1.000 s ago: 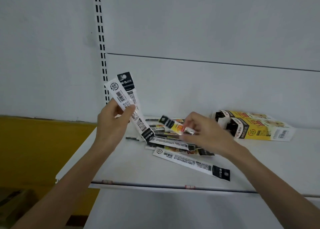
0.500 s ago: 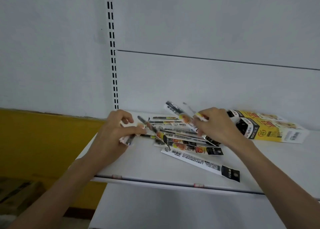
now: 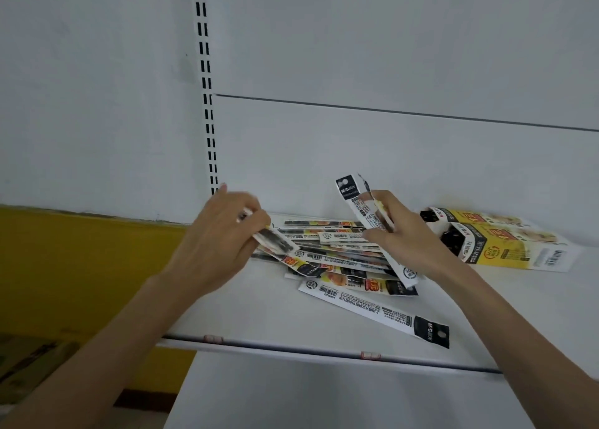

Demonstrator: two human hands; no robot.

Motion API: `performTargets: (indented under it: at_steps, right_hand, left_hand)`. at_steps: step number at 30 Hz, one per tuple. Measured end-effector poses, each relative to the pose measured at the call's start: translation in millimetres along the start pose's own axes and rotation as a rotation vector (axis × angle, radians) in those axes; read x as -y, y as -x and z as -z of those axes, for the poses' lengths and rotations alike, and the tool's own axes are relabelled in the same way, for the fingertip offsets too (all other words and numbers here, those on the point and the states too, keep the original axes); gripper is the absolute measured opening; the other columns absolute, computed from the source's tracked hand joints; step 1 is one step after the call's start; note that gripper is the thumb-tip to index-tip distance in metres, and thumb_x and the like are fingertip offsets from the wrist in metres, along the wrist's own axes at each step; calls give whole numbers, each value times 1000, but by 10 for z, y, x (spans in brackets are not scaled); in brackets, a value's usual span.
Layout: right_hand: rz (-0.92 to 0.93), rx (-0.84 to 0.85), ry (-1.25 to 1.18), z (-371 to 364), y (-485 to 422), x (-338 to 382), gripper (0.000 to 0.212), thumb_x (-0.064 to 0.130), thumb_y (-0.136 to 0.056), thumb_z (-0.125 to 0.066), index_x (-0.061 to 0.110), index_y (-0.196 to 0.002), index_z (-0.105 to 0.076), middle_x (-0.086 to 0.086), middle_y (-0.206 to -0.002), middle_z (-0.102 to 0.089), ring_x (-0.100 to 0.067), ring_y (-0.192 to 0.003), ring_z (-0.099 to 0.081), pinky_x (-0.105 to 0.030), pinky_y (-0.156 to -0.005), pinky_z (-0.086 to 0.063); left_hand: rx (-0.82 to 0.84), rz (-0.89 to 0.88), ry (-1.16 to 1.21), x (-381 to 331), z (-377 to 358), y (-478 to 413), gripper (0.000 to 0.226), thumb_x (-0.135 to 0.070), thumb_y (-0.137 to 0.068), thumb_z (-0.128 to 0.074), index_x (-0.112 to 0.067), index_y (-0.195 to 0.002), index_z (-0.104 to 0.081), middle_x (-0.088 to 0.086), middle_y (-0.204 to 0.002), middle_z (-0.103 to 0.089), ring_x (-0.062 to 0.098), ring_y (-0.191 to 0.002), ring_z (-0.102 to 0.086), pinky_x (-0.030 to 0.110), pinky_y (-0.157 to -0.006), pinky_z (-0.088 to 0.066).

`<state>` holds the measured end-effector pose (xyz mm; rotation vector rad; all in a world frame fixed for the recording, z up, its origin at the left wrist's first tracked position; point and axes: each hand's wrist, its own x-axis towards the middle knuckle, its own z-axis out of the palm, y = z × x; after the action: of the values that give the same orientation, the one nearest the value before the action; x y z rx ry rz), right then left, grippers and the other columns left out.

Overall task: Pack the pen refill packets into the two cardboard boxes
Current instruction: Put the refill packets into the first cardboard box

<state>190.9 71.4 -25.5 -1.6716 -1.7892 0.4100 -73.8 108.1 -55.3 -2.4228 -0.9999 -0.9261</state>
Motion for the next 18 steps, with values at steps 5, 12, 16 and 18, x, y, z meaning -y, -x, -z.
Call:
performTargets:
  at_steps: [5,12,16,18]
  right_hand:
    - [-81,-26,-155,-2,24,-63,30,13,-92,-42,22,-117,-54,2,-66,-41,-14,-61,-39,-31,-61,-31]
    - [-138,-29,-286,38,84,35,22,2,-85,-41,12,-89,-60,-2,-51,-47,-14,-46,-42,-24,-48,-36]
    - [-29,140,-20,-126,87,242,6,15,-88,-56,13,-91,-61,3,-67,-53,-6,-50,-45,-7,-39,-34]
    - [-4,197,7,-269,89,302,17,25,-78,-71,15,-90,-64,8,-59,-54,-3,-48,-50,-8,-41,-34]
  left_hand:
    - [114,-34,33,-35,-101,-65,25,-23,-83,-35,-19,-93,-57,7,-84,-56,19,-76,-45,30,-61,-38]
    - [154,-34,-39,-7,29,-52,32,-20,-81,-48,-27,-106,-67,4,-70,-68,24,-46,-59,19,-39,-33]
    - [125,132,168,16,0,11,50,5,-72,-58,-19,-116,-62,3,-84,-63,22,-61,-57,14,-46,-31]
    - [125,184,287,30,-39,11,67,13,-63,-64,-14,-123,-54,-7,-85,-42,10,-69,-45,11,-56,-31]
